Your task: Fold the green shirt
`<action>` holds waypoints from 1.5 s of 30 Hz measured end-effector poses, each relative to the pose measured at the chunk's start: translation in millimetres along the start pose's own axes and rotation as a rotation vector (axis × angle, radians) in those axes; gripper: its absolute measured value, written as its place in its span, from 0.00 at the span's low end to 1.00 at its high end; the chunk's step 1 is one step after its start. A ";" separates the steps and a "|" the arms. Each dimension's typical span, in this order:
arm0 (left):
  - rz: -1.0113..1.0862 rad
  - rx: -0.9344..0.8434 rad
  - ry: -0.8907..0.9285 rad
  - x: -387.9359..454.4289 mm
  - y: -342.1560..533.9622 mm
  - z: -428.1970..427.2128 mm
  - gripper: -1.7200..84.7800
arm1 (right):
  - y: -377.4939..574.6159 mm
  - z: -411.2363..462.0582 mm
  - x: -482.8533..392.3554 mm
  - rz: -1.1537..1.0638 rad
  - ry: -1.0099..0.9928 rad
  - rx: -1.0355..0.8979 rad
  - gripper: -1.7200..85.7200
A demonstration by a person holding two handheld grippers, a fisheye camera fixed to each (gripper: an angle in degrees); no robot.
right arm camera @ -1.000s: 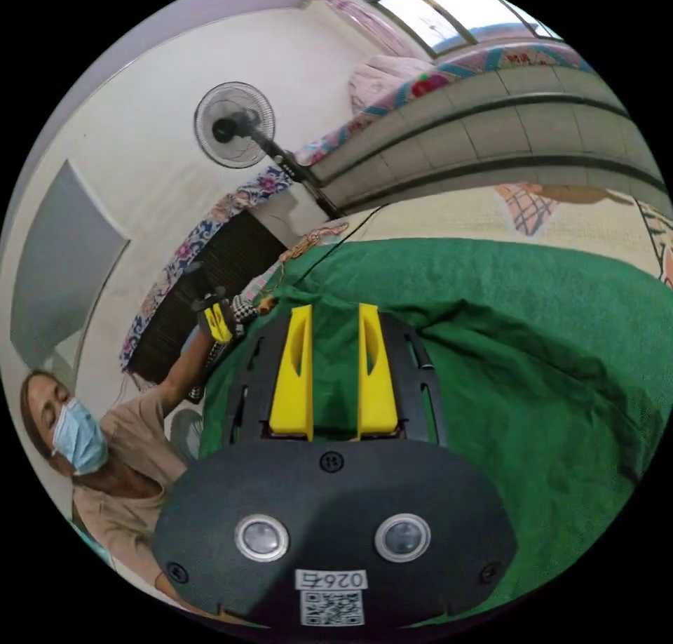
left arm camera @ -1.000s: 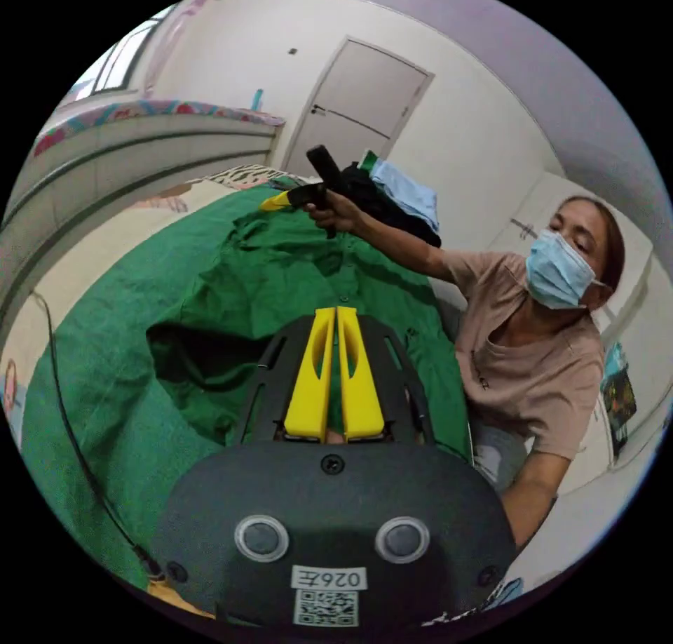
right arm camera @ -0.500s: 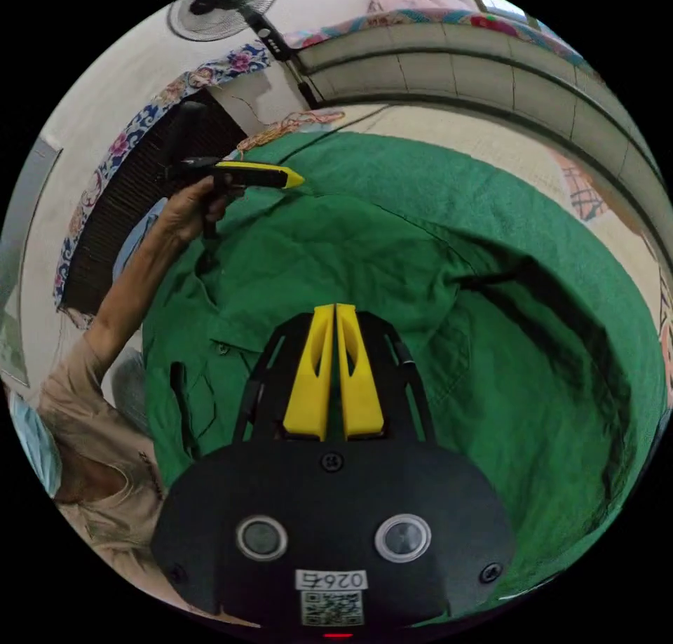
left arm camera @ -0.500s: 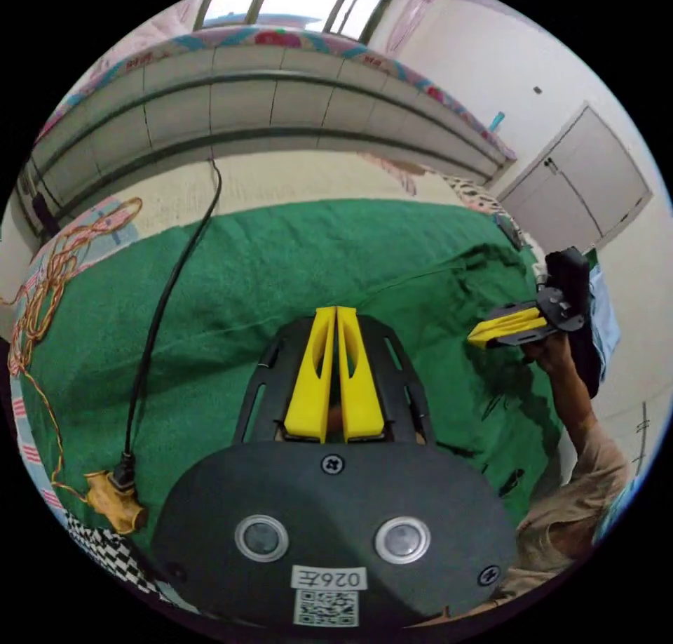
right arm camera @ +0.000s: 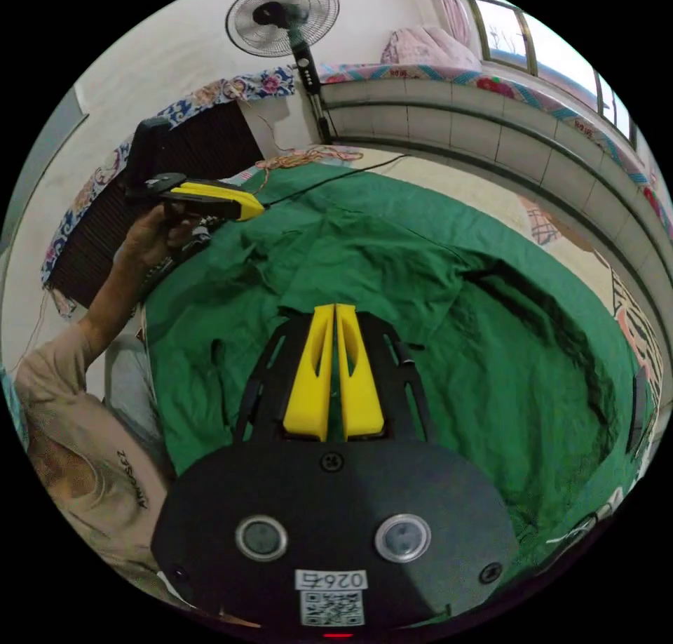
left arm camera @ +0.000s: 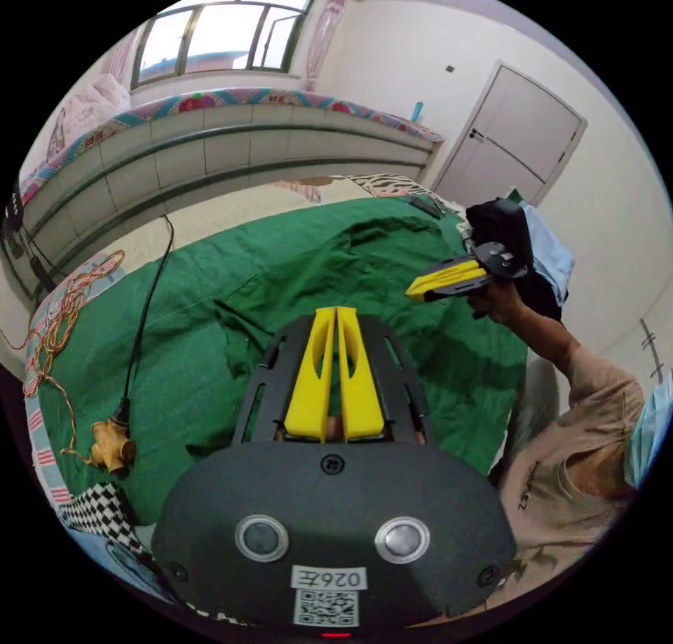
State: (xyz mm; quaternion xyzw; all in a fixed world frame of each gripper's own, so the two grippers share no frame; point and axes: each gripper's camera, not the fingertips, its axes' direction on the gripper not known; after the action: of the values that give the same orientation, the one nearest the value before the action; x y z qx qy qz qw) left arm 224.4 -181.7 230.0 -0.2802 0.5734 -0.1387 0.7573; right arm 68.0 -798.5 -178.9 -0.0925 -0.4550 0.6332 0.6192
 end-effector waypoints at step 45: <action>0.223 -0.173 0.242 480.3 -92.0 404.5 0.02 | 579.4 -437.9 55.8 0.917 0.172 0.125 0.14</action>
State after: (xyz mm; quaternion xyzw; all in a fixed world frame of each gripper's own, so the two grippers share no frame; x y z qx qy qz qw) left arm 763.3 -403.7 -21.1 -0.2602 0.6978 -0.0368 0.6664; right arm -51.6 -443.0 -803.4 -0.2987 -0.2755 0.8576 0.3154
